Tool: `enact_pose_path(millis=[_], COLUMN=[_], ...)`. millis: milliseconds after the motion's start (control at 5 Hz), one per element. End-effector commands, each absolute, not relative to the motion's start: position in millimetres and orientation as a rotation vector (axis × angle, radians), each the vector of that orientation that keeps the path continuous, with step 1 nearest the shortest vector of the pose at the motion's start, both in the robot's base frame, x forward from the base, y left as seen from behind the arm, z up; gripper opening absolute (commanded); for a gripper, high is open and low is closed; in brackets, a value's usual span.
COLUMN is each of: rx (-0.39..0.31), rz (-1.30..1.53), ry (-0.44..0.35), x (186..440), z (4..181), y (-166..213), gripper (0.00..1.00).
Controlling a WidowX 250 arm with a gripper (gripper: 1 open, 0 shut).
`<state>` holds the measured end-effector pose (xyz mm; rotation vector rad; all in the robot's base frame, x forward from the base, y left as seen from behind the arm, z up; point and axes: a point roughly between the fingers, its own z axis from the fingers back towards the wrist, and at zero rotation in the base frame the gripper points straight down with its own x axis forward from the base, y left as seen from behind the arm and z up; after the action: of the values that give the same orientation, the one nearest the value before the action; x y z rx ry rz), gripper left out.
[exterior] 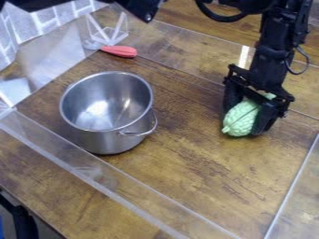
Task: Put the green object in the silver pot
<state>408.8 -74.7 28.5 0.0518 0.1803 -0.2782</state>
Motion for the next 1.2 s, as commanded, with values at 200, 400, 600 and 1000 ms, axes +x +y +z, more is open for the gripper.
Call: enact_pose_path(millis=[200, 400, 600, 1000], rx=[0.039, 0.035, 0.032, 0.025], rz=[-0.243, -0.238, -0.233, -0.225], ry=[0.119, 0.119, 0.118, 0.109], x=[409.9, 408.6, 407.1, 403.2], z=[48.9, 47.6, 47.3, 50.3], y=[-60.4, -58.8, -57.3, -54.1], gripper=[0.00, 0.00, 0.00, 0.00])
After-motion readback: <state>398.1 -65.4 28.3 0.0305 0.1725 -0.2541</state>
